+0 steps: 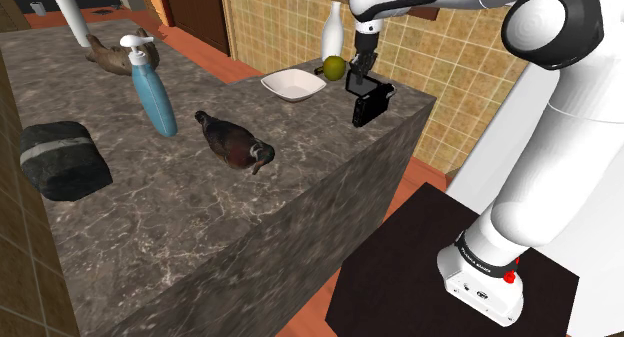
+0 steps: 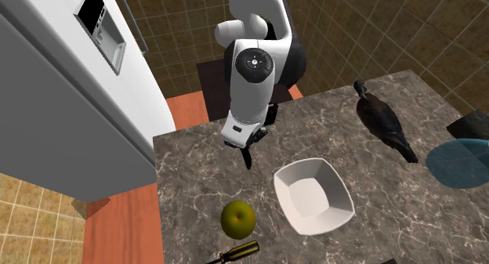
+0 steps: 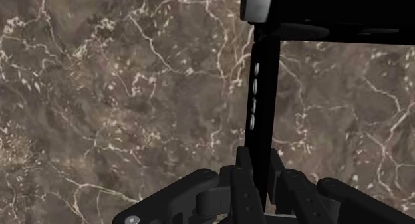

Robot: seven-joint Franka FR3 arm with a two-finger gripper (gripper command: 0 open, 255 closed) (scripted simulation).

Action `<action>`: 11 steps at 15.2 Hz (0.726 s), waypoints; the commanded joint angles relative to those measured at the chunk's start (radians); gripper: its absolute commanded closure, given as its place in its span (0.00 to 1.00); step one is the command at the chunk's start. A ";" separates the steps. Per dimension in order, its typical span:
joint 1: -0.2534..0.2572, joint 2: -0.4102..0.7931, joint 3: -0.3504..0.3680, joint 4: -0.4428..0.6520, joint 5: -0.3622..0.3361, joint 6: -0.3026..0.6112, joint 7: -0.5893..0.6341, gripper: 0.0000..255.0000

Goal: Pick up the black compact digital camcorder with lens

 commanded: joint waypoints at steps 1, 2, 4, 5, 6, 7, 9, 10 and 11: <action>-0.001 -0.003 -0.001 0.023 0.000 -0.025 -0.002 1.00; -0.001 -0.004 -0.001 0.035 0.000 -0.038 -0.002 1.00; -0.001 -0.005 -0.001 0.060 0.000 -0.064 -0.003 1.00; -0.001 -0.005 -0.001 0.073 0.000 -0.078 -0.004 1.00; -0.001 -0.005 -0.001 0.086 0.000 -0.091 -0.004 1.00; -0.002 -0.005 -0.001 0.100 0.000 -0.105 -0.005 1.00; -0.002 -0.004 -0.002 0.129 0.000 -0.132 -0.006 1.00; -0.002 -0.003 -0.002 0.143 0.000 -0.146 -0.007 1.00; -0.002 -0.003 -0.002 0.145 0.000 -0.148 -0.007 1.00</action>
